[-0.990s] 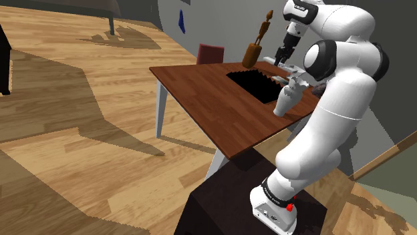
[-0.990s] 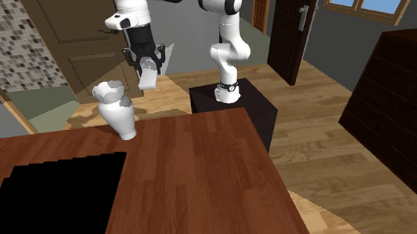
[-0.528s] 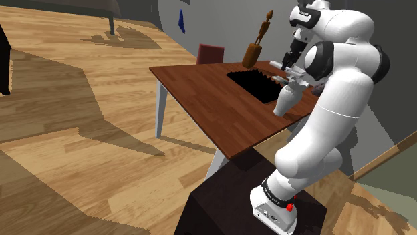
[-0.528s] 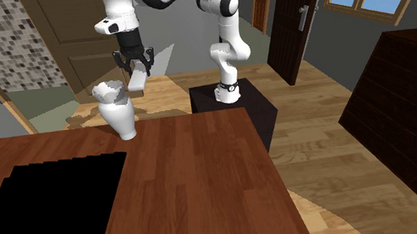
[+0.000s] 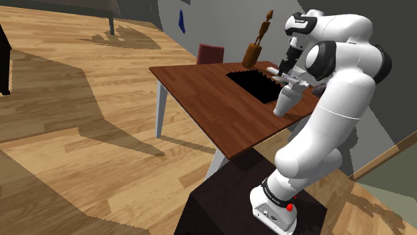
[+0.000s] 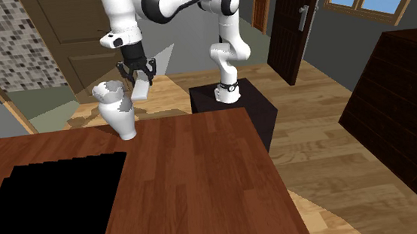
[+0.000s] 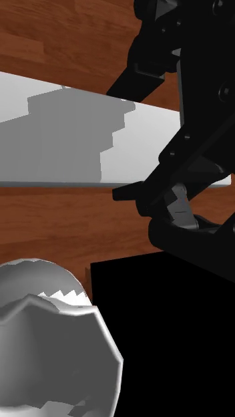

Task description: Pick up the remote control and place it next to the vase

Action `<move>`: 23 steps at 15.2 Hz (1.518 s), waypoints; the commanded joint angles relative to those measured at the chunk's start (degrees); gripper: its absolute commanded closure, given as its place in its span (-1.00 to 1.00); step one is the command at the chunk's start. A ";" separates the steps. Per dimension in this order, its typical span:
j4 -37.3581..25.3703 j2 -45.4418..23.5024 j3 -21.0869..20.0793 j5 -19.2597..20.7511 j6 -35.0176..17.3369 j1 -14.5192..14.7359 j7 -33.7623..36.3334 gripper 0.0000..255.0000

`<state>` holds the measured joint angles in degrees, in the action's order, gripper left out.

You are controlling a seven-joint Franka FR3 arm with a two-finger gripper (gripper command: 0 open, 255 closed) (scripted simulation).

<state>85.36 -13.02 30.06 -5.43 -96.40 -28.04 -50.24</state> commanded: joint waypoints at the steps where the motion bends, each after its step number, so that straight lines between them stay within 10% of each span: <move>1: 1.84 0.18 0.00 0.05 -1.73 0.08 -0.08 1.00; 23: 16.42 -1.82 -0.67 -1.33 -18.02 0.43 -0.92 1.00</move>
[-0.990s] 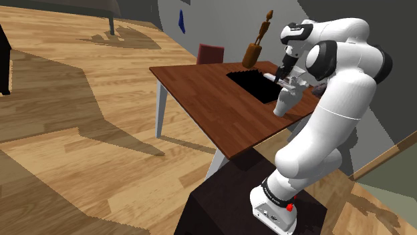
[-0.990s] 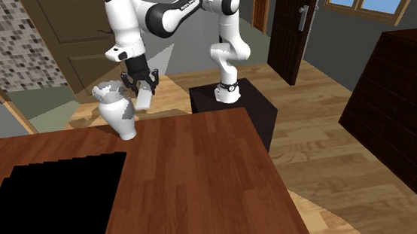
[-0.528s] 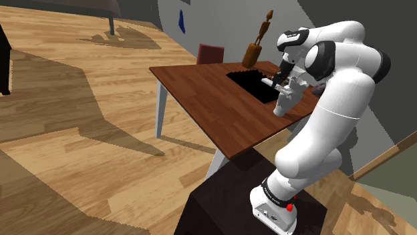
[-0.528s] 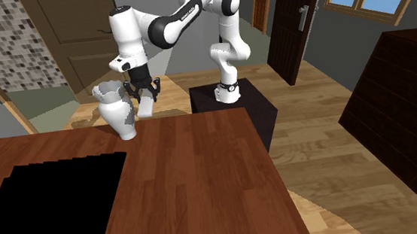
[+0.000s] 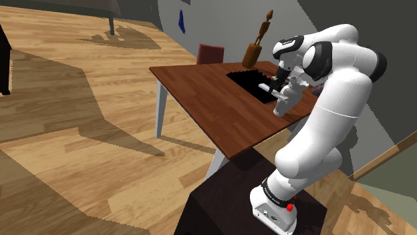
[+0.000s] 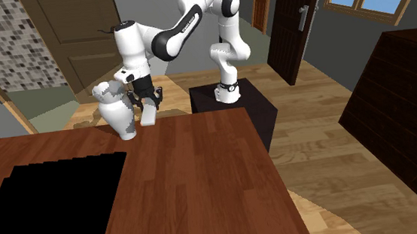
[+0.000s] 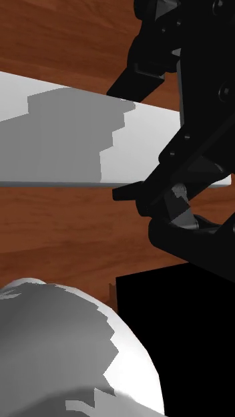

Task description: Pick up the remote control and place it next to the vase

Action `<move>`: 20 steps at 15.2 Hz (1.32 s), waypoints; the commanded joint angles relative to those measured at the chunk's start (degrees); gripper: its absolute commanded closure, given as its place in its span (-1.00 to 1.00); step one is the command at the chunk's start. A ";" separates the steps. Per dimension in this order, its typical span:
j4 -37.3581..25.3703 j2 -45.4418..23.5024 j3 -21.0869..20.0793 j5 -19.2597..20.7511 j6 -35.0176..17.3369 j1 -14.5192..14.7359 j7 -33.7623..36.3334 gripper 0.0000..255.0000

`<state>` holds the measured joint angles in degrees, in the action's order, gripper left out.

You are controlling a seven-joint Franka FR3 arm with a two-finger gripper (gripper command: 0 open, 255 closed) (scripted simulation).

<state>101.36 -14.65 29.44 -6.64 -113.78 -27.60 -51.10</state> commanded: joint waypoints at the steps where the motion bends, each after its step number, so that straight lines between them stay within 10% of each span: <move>1: 0.89 -0.44 -0.10 -0.28 -1.33 -0.04 -0.15 1.00; 20: 7.46 -7.08 -1.82 -4.51 -13.73 -1.28 -2.73 1.00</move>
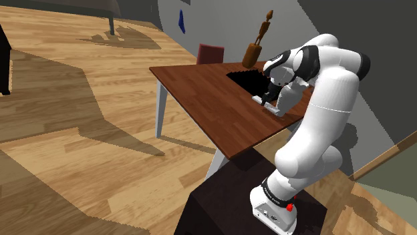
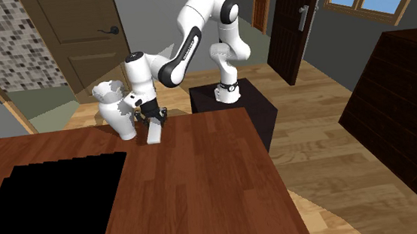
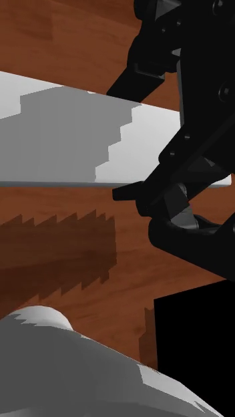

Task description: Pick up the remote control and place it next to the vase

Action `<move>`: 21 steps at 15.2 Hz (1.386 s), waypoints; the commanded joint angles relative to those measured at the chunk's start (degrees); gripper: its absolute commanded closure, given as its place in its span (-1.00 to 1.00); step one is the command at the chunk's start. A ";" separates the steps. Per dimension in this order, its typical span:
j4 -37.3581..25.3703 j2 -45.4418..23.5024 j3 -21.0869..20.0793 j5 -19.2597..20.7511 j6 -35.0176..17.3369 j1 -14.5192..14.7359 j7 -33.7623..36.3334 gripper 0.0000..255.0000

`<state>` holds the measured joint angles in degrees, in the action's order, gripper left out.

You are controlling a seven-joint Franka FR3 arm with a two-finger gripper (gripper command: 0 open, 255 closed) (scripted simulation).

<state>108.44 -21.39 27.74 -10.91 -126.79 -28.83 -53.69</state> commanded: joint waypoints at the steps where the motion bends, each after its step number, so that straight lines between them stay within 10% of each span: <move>1: 0.60 -0.77 -0.26 -0.52 -1.33 -0.15 -0.30 1.00; 19: 2.03 -5.79 -2.06 -3.61 -7.34 -1.48 -2.18 1.00; 20: 2.04 -5.80 -2.07 -3.61 -7.35 -1.49 -2.19 -1.00; 21: 2.03 -5.80 -2.06 -3.61 -7.34 -1.48 -2.18 -1.00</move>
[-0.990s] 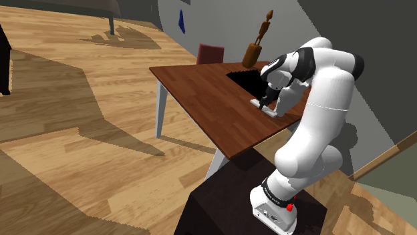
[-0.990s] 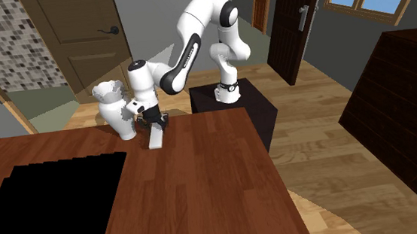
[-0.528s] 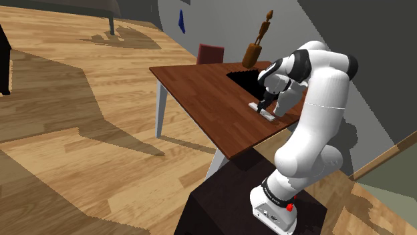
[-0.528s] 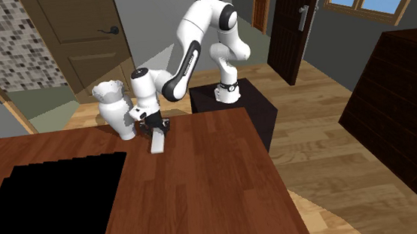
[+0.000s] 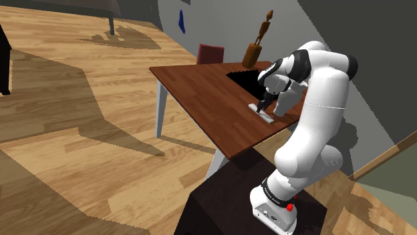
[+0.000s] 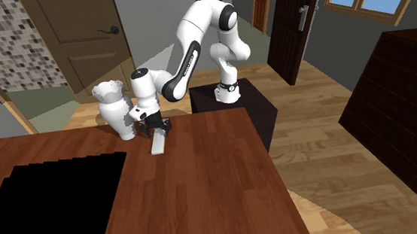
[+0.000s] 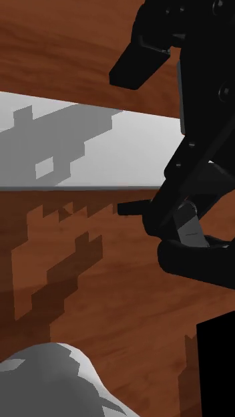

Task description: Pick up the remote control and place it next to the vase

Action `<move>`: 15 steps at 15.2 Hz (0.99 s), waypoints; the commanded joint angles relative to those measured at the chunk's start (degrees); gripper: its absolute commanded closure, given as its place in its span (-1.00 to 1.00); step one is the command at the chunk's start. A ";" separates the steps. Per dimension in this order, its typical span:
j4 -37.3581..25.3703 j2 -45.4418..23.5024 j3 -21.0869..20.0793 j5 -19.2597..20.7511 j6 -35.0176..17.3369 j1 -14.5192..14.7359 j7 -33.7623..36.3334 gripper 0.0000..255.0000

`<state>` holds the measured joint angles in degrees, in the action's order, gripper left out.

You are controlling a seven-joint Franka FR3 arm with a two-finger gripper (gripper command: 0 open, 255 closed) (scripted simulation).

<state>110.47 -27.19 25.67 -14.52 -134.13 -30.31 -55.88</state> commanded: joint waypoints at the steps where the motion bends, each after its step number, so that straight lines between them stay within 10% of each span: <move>1: 0.00 0.00 0.00 0.00 0.00 0.00 0.00 -1.00; 15: -1.32 4.62 1.69 2.84 5.54 1.33 1.81 -1.00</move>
<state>109.16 -22.58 27.36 -11.69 -128.61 -28.99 -54.07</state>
